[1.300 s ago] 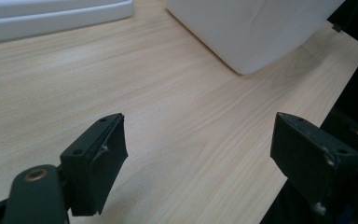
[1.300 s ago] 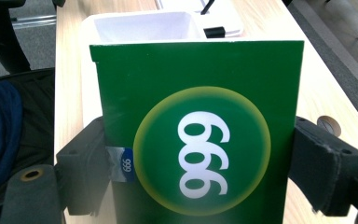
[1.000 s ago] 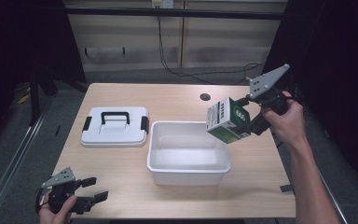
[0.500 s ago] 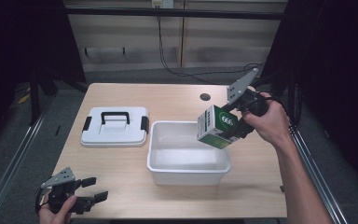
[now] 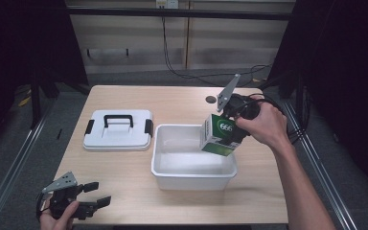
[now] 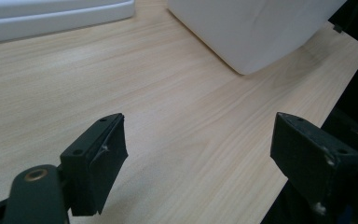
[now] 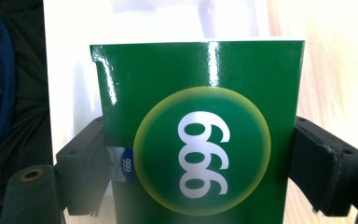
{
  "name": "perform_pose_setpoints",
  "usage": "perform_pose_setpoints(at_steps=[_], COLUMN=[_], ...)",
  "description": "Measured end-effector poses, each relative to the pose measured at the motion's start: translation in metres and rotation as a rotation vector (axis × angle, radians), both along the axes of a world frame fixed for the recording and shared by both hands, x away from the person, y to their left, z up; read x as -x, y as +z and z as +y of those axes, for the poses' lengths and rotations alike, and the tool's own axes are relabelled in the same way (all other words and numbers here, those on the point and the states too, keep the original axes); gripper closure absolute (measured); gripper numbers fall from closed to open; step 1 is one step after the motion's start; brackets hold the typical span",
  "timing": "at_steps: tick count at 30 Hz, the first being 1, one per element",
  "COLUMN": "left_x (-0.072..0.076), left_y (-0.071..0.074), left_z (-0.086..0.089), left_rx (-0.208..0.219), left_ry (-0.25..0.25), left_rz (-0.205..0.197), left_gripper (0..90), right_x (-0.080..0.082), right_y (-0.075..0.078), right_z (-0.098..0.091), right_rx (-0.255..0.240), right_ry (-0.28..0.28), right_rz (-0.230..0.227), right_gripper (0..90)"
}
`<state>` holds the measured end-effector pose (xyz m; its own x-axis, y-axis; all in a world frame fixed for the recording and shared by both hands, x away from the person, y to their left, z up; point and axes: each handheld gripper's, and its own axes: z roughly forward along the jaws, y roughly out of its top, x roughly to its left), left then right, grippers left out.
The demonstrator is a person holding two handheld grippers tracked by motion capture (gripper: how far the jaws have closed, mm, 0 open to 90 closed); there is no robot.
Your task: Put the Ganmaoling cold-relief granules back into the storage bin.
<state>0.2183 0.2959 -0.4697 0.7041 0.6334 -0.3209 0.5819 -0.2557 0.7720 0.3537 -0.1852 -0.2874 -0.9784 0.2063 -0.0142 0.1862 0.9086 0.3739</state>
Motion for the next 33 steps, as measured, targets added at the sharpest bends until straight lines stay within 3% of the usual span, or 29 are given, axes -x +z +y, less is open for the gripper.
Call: perform_pose_setpoints(at_steps=[2, 7, 12, 18, 33], left_x=[0.000, 0.000, 0.000, 0.000, 0.000], left_y=[0.000, 0.000, 0.000, 0.000, 0.001], left_z=[0.000, 0.000, -0.001, -0.001, -0.001], left_rx=[-0.001, 0.000, -0.003, 0.000, -0.004], left_ry=[-0.003, -0.002, -0.001, -0.003, -0.007], left_rz=[-0.001, -0.001, 0.002, 0.003, -0.002], left_gripper=[18.3, 18.3, 18.3, 18.3, 18.3], right_x=[-0.002, -0.006, -0.010, -0.013, -0.018], right_y=[-0.006, -0.017, -0.021, -0.030, -0.050], right_z=[0.006, 0.015, 0.019, 0.024, 0.036], right_rx=[0.033, 0.111, 0.124, 0.178, 0.258], right_ry=[0.013, 0.011, 0.027, 0.037, 0.067], right_rz=[0.034, 0.059, 0.066, 0.076, 0.074], right_gripper=[15.6, 15.6, 15.6, 15.4, 14.9])
